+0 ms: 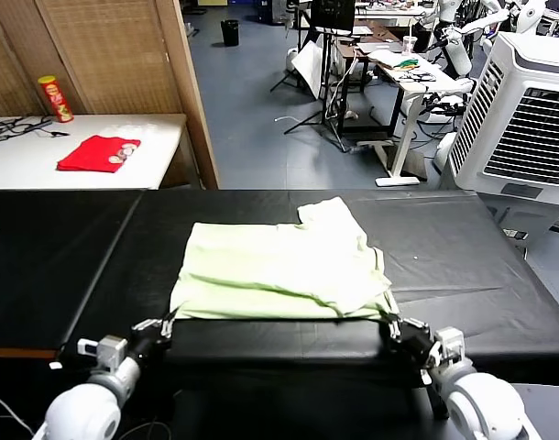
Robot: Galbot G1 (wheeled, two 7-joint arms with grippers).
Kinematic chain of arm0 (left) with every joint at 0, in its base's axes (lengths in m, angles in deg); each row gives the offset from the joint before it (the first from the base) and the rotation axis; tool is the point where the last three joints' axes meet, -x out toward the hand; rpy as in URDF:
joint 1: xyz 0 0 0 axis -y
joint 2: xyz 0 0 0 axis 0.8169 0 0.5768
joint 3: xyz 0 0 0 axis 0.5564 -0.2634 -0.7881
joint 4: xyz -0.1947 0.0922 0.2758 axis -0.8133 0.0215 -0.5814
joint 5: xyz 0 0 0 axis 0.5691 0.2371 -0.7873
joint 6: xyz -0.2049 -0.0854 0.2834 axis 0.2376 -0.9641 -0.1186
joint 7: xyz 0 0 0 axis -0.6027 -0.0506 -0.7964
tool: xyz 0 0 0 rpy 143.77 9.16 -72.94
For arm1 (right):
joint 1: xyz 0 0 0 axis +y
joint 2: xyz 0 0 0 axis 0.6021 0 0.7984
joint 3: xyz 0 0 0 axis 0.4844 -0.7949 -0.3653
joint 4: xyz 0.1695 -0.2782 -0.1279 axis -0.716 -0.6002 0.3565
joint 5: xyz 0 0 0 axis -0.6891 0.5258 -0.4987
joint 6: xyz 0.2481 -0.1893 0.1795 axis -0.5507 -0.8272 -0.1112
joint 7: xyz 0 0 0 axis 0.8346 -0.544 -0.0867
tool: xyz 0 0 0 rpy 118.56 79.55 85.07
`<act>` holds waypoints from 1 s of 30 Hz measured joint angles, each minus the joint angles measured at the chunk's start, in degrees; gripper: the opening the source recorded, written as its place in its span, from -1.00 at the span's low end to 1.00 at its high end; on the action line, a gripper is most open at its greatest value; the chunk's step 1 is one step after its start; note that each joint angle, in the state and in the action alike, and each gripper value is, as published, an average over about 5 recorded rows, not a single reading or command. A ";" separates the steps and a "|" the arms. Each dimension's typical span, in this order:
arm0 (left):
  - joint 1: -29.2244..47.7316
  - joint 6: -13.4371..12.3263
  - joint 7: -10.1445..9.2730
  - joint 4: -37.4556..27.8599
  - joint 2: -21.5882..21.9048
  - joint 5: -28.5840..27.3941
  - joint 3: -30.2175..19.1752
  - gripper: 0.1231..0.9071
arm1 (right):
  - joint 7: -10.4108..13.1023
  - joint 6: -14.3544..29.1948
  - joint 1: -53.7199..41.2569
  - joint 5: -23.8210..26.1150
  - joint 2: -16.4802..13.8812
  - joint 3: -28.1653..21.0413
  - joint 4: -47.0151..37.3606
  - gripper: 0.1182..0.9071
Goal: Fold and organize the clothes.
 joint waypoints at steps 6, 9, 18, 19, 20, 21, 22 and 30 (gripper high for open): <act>-4.44 0.21 -0.43 2.89 -0.20 0.00 1.90 -0.98 | -0.07 0.03 2.81 1.21 0.78 0.33 1.75 -0.70; -6.64 0.51 -0.91 4.04 -0.54 0.40 3.01 -0.94 | 0.24 -0.25 4.43 1.75 1.20 0.94 3.18 -0.28; -12.12 3.74 -2.72 8.33 -2.07 1.61 7.48 0.19 | 1.35 -3.05 7.65 0.66 1.38 4.51 10.93 0.69; -12.22 3.93 -2.77 8.74 -2.31 1.92 7.95 0.31 | 1.54 -3.08 7.31 -0.11 1.21 4.99 11.46 0.70; -12.16 4.05 -2.82 9.08 -2.51 2.43 8.44 0.45 | 1.74 -2.91 6.73 -0.91 0.99 5.36 11.75 0.72; -11.90 4.12 -2.90 9.31 -2.64 3.19 8.90 0.55 | 2.01 -2.64 5.82 -1.65 0.72 5.59 11.71 0.72; -11.38 4.20 -3.05 9.40 -2.69 4.14 9.28 0.61 | 2.31 -2.31 4.56 -2.32 0.41 5.67 11.39 0.72; 3.92 7.32 -6.97 4.24 -0.35 14.63 7.55 0.72 | 6.46 -1.12 -15.08 -5.71 -0.71 0.00 0.51 0.72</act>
